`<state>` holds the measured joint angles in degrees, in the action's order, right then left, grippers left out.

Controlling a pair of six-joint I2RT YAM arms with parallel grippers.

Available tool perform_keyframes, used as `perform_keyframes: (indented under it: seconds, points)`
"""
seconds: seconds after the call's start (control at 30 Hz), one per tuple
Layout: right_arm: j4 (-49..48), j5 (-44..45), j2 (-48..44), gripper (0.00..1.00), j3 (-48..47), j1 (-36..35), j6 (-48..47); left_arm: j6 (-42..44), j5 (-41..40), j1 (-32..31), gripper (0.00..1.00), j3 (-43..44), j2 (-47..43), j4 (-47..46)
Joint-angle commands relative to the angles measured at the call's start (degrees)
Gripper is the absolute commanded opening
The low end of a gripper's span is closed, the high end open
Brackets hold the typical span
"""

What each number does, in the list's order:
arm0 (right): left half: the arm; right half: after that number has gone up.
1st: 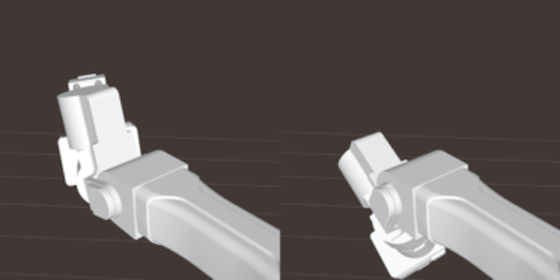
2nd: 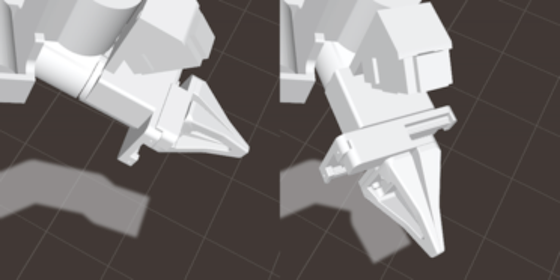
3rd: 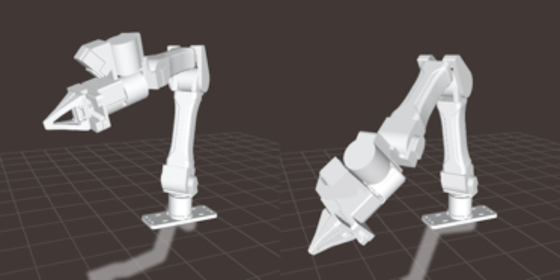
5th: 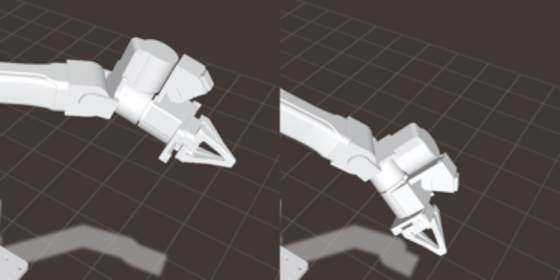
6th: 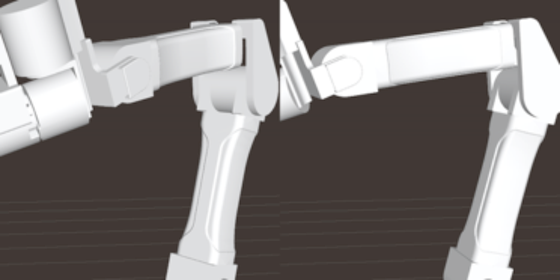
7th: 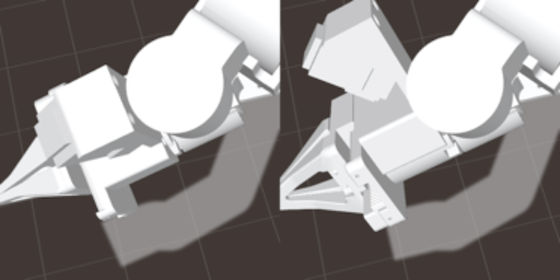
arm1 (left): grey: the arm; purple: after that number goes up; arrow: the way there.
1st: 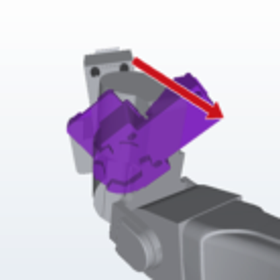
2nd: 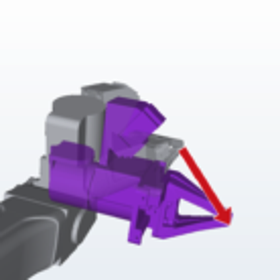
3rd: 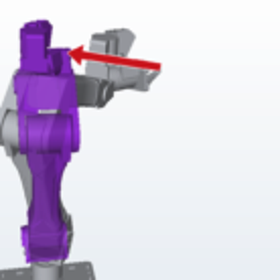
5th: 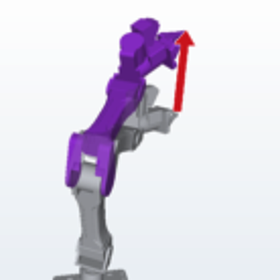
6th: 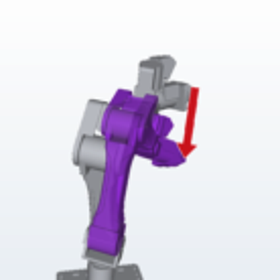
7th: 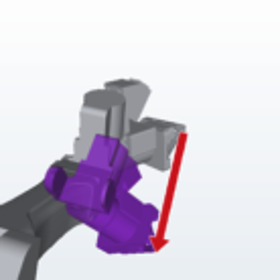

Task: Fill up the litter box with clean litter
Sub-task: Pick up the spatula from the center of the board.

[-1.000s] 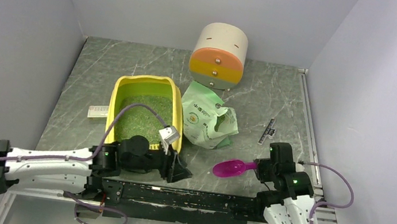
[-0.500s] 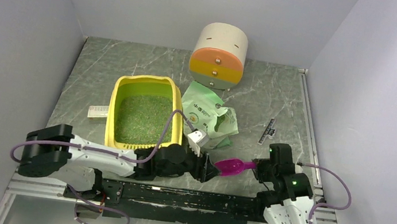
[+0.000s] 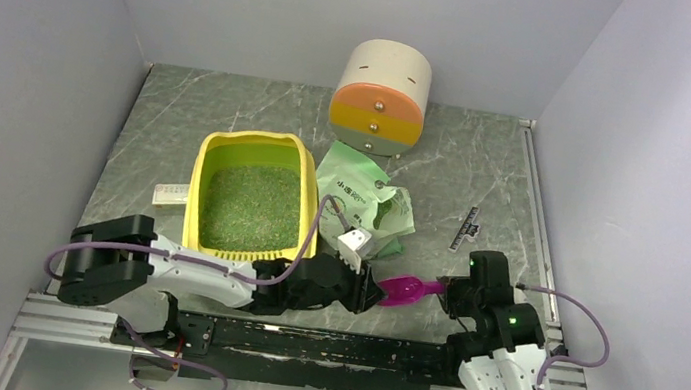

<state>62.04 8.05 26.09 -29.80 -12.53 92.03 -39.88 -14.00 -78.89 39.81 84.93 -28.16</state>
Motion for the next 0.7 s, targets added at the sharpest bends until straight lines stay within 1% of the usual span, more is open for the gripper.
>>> perform_keyframes:
  seconds: [0.0,0.07,0.1,0.13,0.17,0.23,0.27,0.33,0.4,0.47,0.53,0.6,0.67]
  points:
    - [-0.99,-0.63,-0.31,0.0,0.23,0.26,0.61,0.93,-2.47,-0.47,0.29,4.37,2.23,0.26]
    - [-0.83,0.19,-0.6,0.01,-0.32,0.28,-0.68,1.03,-3.08,-0.47,0.21,5.07,2.6,0.77]
    - [-0.9,0.73,-0.82,0.03,-0.67,0.24,-1.54,1.16,-3.18,-0.47,0.17,5.1,2.57,0.45]
    - [-1.63,1.03,-1.19,0.07,-0.89,0.23,-3.09,1.49,-3.17,-0.47,0.1,5.1,2.47,0.24]
    - [-2.92,0.71,-1.76,0.15,-0.95,0.27,-5.08,1.94,-2.89,-0.47,0.05,5.29,2.36,0.28]
    - [-8.97,-2.08,-3.56,0.32,0.01,0.25,-12.15,3.65,-0.96,-0.47,0.05,5.69,2.07,0.27]
    - [-13.3,-3.84,-4.69,0.43,0.75,0.24,-15.36,4.46,0.22,-0.47,0.05,5.71,1.82,-0.12]
    - [-17.35,-5.75,-7.2,0.65,1.56,0.28,-22.15,6.06,2.98,-0.47,0.05,5.59,0.73,-0.91]
    - [-18.31,-5.02,-9.05,0.78,0.99,0.29,-25.97,7.44,5.06,-0.47,0.05,5.31,-0.9,-1.17]
    - [-18.2,-2.19,-10.61,0.86,-0.61,0.25,-30.38,8.91,6.77,-0.43,0.05,5.38,-2.84,-0.27]
    - [-19.51,0.03,-11.76,0.92,-2.87,0.24,-36.87,10.54,9.69,0.56,0.05,7.17,-4.62,2.85]
    - [-23.92,-1.65,-12.39,0.95,-5.01,0.28,-46.44,11.71,12.77,2.27,0.05,9.9,-6.16,8.42]
    - [-28.91,-6.83,-12.14,0.98,-6.94,0.23,-55.43,12.87,17.02,4.48,0.05,12.08,-7.99,12.43]
